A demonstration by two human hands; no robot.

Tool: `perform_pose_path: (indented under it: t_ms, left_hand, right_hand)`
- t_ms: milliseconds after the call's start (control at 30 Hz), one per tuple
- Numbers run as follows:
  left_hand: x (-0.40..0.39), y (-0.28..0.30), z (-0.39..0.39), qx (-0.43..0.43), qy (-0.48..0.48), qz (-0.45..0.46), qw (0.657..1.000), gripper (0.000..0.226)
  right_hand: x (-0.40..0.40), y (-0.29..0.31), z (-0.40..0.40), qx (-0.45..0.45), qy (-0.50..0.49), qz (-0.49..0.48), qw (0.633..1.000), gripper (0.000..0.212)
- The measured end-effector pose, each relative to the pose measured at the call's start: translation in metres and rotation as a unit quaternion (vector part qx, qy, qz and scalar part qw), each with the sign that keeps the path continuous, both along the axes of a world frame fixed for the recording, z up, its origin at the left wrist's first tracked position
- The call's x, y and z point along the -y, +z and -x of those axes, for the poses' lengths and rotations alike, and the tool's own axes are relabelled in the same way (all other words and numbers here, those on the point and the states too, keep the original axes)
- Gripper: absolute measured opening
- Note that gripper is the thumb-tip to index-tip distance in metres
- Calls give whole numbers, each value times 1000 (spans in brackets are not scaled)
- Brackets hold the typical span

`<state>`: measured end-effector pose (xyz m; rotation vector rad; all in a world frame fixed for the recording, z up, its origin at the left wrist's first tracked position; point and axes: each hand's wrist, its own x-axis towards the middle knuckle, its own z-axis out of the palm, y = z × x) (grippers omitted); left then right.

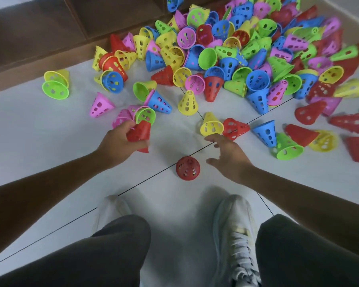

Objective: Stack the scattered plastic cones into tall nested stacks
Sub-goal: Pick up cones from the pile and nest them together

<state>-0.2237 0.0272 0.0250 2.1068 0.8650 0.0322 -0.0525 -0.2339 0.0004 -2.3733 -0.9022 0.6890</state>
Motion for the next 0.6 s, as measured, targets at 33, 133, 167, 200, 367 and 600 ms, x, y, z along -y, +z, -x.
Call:
perform_pose_path:
  t_ms: [33, 133, 167, 200, 367, 600]
  left_hand:
    - [12, 6, -7, 27, 0, 44, 999, 48]
    - [44, 23, -21, 73, -24, 159, 984, 42]
    - [52, 26, -25, 81, -37, 183, 979, 44]
    - [59, 29, -26, 89, -48, 203, 974, 45]
    - [78, 24, -30, 83, -90, 222, 967, 46]
    - [94, -1, -30, 48, -141, 139, 979, 55]
  right_hand:
    - [1, 2, -8, 27, 3, -3, 1000, 60]
    - [-4, 12, -31, 99, 16, -30, 994, 57]
    - [-8, 16, -38, 117, 17, -38, 992, 58]
    - [-12, 19, -44, 132, 22, -31, 991, 61]
    - [-24, 14, -61, 152, 135, 147, 968, 85]
    - [-19, -6, -57, 36, 99, 105, 989, 81]
